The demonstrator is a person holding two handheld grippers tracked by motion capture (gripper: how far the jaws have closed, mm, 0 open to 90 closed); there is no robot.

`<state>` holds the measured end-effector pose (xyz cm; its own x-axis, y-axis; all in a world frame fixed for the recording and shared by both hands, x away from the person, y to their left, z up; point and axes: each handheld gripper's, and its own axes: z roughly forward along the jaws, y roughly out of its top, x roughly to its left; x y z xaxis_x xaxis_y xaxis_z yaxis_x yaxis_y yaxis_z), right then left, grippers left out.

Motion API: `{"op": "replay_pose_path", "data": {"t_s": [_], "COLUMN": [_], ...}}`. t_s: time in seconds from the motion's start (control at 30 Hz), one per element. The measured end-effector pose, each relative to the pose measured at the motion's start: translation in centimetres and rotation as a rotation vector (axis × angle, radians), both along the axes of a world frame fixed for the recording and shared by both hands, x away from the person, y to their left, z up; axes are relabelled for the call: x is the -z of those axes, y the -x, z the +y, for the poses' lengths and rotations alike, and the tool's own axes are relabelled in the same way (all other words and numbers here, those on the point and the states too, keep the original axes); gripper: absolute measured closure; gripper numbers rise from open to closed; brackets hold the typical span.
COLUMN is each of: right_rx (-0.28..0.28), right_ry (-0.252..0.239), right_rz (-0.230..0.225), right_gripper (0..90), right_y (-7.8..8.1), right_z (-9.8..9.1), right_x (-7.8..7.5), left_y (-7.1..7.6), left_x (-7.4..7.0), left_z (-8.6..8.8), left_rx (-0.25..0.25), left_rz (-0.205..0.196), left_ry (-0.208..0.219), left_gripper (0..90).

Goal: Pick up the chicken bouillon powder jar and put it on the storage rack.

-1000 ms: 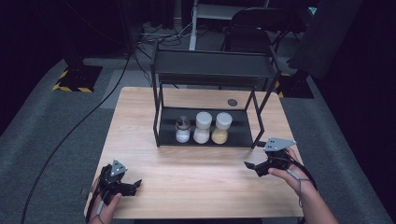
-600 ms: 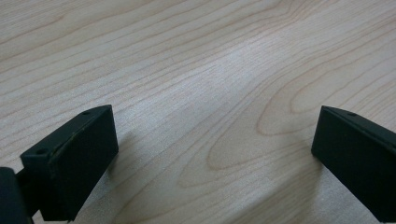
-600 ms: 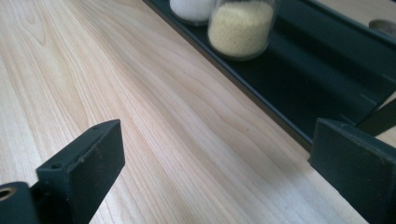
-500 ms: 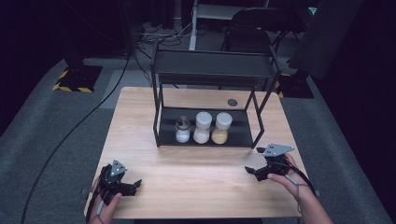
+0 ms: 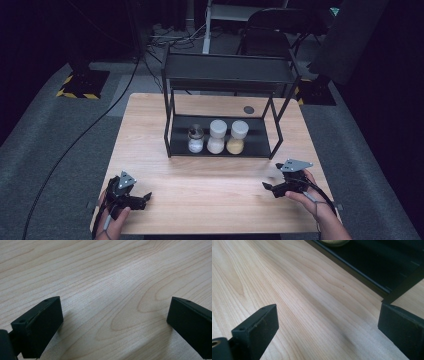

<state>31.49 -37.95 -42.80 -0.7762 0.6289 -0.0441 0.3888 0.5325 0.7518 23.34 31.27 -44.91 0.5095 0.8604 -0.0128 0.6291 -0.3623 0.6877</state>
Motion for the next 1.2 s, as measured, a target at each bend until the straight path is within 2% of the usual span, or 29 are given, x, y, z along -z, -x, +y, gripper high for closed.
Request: {"op": "replay_pose_path", "data": {"t_s": [0.33,0.7,0.83,1.0,1.2], "right_rx": [0.077,0.103,0.123,0.141,0.137], "right_ry": [0.012,0.039,0.037,0.01,0.011], "right_rz": [0.027,0.041,0.043,0.055,0.057], "right_gripper": [3.5,3.5,2.9,1.9,0.9], "right_y": [0.6,1.0,1.2,1.3,1.3], "right_z": [0.3,0.4,0.3,0.0,-0.1], "right_x": [0.8,1.5,2.0,2.4,2.4], "left_y": [0.0,0.0,0.0,0.0,0.0], "left_x": [0.0,0.0,0.0,0.0,0.0], "left_z": [0.0,0.0,0.0,0.0,0.0], "left_rx": [0.0,0.0,0.0,0.0,0.0], "left_rz": [0.0,0.0,0.0,0.0,0.0], "left_ry": [0.0,0.0,0.0,0.0,0.0], "left_gripper": [0.4,0.4,0.4,0.4,0.3]}}
